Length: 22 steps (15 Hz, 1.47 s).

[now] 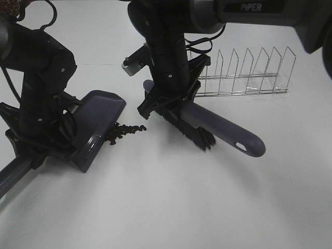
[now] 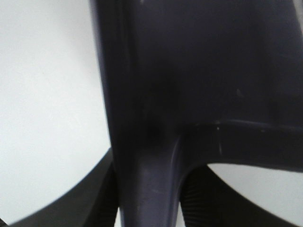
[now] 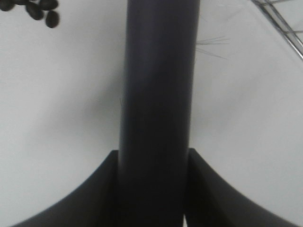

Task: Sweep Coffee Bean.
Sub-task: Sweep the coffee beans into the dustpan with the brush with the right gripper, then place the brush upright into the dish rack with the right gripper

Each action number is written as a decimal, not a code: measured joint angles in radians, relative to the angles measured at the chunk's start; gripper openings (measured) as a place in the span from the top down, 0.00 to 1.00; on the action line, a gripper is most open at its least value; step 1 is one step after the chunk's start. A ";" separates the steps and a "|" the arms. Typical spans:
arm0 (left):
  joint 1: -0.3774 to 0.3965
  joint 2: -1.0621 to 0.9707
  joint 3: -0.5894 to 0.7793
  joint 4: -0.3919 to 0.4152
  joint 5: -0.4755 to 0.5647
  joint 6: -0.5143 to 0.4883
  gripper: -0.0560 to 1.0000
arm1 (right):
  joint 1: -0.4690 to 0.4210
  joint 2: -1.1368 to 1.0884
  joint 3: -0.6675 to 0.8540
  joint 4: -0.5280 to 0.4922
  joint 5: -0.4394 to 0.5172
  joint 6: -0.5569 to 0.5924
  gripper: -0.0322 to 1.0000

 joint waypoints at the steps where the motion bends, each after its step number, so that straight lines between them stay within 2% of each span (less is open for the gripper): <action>1: 0.000 0.000 0.000 -0.004 0.001 0.001 0.63 | 0.007 0.021 -0.019 0.026 -0.003 -0.003 0.67; 2: 0.000 0.000 0.000 -0.009 0.001 0.004 0.63 | 0.012 0.037 -0.035 0.078 -0.011 -0.003 0.67; 3: 0.000 0.000 0.000 -0.021 0.001 0.004 0.63 | 0.012 0.046 -0.037 0.173 -0.052 -0.003 0.67; 6: 0.000 0.000 0.000 -0.059 0.001 0.012 0.63 | 0.010 0.049 -0.037 0.322 -0.169 -0.003 0.67; 10: 0.001 0.002 0.000 -0.087 0.000 0.012 0.63 | 0.010 0.066 -0.037 0.607 -0.314 -0.010 0.67; 13: 0.007 0.002 0.000 -0.103 0.000 0.012 0.63 | -0.009 0.079 -0.045 0.787 -0.345 -0.112 0.67; 16: 0.008 0.004 0.000 -0.136 -0.022 0.010 0.63 | -0.051 0.079 -0.045 0.862 -0.339 -0.128 0.67; 19: 0.007 0.003 0.000 -0.164 -0.046 0.011 0.63 | -0.120 0.037 -0.045 0.921 -0.319 -0.205 0.67; 22: 0.007 0.003 0.000 -0.165 -0.047 0.011 0.63 | -0.159 -0.045 -0.049 0.926 -0.299 -0.249 0.67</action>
